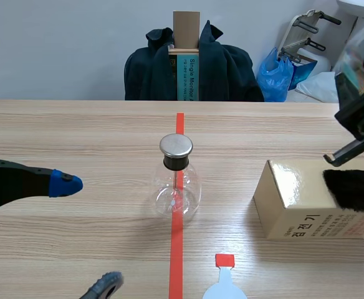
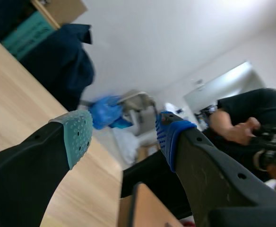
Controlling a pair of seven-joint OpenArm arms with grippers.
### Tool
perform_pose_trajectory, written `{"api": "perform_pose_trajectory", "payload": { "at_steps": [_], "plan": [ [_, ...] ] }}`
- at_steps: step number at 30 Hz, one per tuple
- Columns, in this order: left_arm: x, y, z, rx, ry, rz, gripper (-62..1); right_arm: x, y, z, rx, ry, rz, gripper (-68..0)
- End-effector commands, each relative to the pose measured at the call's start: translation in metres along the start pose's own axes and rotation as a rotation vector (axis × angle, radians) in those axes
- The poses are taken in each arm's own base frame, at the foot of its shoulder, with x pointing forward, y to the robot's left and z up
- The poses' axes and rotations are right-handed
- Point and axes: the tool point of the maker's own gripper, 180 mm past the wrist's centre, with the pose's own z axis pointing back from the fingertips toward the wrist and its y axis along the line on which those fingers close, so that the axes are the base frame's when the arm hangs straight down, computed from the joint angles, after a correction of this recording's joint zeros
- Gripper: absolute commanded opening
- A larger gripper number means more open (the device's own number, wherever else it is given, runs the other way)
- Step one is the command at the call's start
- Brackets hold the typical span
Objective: Do the electroscope experiment.
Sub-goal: 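Put the plate down on the right, then return to the home posture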
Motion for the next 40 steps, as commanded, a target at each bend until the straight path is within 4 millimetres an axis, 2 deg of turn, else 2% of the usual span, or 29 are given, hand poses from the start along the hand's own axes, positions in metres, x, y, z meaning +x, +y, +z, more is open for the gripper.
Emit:
{"api": "perform_pose_trajectory", "payload": {
  "at_steps": [1, 12, 18, 40],
  "plan": [
    [0.01, -0.001, -0.001, 0.0, -0.04, 0.008, 1.4, 0.009, -0.004, -0.002, 0.003, -0.029, -0.023, -37.4],
    [0.01, -0.001, -0.001, 0.0, -0.041, 0.008, 1.4, 0.033, 0.026, 0.003, 0.219, -0.036, -0.335, -37.4],
    [0.011, -0.001, -0.001, 0.0, -0.044, 0.008, 1.4, 0.026, 0.03, 0.003, 0.238, 0.012, -0.367, -37.3],
    [0.011, -0.001, -0.001, 0.0, -0.044, 0.008, 1.4, 0.03, 0.029, 0.003, 0.234, -0.005, -0.391, -36.6]
  ]
}}
